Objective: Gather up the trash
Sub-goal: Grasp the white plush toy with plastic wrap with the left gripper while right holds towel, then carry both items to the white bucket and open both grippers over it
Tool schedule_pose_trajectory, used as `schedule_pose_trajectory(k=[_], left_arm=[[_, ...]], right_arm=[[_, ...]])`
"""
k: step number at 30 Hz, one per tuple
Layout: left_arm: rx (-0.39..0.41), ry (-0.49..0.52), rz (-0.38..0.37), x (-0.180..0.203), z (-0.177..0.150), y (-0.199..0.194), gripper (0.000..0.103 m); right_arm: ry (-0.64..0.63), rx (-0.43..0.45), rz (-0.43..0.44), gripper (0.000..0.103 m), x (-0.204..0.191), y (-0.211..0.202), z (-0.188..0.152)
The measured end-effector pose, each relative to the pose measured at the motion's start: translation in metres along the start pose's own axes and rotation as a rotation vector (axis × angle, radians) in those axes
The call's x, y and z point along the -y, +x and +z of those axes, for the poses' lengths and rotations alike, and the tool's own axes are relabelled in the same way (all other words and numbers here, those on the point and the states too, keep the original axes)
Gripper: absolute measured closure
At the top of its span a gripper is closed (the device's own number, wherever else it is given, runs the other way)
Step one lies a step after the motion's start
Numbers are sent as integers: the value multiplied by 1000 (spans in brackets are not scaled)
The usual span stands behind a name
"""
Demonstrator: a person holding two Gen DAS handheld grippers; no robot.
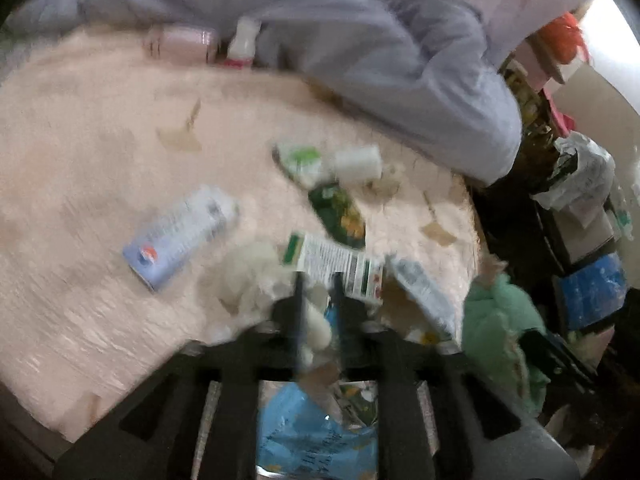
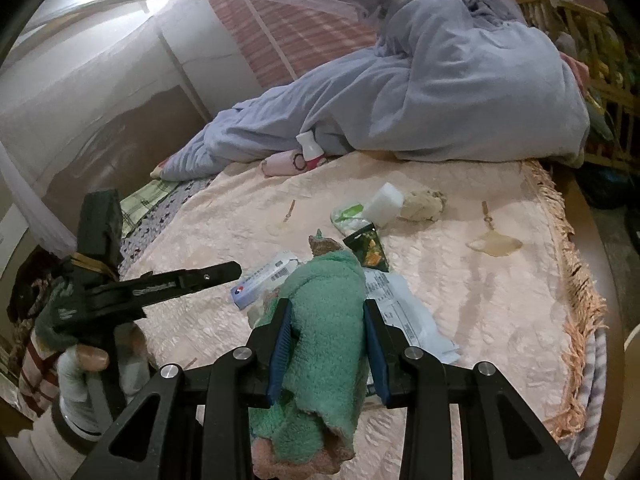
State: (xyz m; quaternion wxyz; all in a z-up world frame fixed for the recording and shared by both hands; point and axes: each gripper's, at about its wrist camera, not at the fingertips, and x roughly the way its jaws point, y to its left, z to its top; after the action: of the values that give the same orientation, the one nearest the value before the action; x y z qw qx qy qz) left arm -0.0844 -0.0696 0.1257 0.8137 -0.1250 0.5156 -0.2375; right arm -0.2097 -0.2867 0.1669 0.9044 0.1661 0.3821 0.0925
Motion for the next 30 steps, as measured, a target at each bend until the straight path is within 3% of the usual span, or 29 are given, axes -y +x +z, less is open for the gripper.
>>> schedule_pose_trajectory(k=[2,8,11,13,15,18,24,30], left_arm=[[-25,-55,-3,-9,-4,17,56],[-69,-92,69,-19,-9,56,55],[-68,-104,59,-24,-8,61,53],[-81,-72,55,-22,-7,61,59],[-87,-43,36,-21,-7,56,72],[-51,-44,4,-21,-2,35,79],[36,31,-57,8,9,-20,79],[32,146,-160,73,-3,-33,79]], right_arm=[[8,0,3,69,1,-1,-2],[5,-22,7,69,3,4,-8],[9,-24,8,69,5,5,-9],[16,-20,7,69,8,4,-9],[23,-16,9,69,9,3,-9],[26,-7,9,69,10,-1,-10],[29,31,11,69,10,-19,-10],[42,77,-30,69,22,-46,-13]])
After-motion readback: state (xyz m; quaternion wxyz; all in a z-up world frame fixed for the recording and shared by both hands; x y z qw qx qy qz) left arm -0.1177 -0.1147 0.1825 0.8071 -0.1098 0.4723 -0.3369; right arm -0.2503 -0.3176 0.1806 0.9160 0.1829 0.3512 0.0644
